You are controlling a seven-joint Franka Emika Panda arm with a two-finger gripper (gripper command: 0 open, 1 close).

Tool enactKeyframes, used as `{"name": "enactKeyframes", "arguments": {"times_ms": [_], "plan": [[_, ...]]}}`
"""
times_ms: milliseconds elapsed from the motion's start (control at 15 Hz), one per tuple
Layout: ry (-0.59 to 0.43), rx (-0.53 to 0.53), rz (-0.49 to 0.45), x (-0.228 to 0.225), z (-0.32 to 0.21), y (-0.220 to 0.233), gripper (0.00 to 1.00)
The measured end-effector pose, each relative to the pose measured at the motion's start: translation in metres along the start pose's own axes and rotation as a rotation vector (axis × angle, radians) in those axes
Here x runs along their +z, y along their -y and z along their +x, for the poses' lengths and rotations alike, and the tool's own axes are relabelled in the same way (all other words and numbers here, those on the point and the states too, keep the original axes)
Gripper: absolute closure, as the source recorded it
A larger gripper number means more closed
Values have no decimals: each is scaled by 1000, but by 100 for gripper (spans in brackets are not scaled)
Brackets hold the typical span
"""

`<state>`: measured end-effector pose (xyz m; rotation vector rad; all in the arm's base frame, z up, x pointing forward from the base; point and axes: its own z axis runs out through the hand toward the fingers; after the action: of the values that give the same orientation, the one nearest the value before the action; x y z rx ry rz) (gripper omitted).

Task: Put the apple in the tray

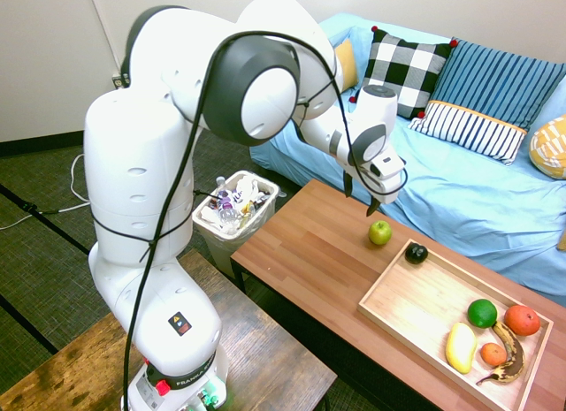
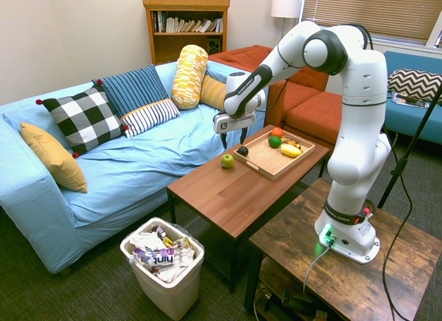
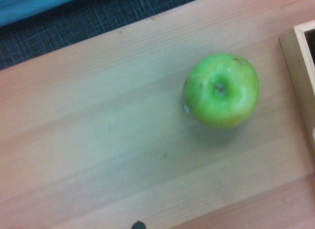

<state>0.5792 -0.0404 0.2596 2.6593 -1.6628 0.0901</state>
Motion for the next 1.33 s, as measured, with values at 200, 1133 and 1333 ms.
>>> {"name": "enactKeyframes", "arguments": {"times_ms": [200, 1133, 1333], "plan": [[3, 44, -14, 30, 20, 19, 0], [41, 141, -90, 141, 71, 53, 0], [45, 145, -94, 146, 74, 56, 100]]}}
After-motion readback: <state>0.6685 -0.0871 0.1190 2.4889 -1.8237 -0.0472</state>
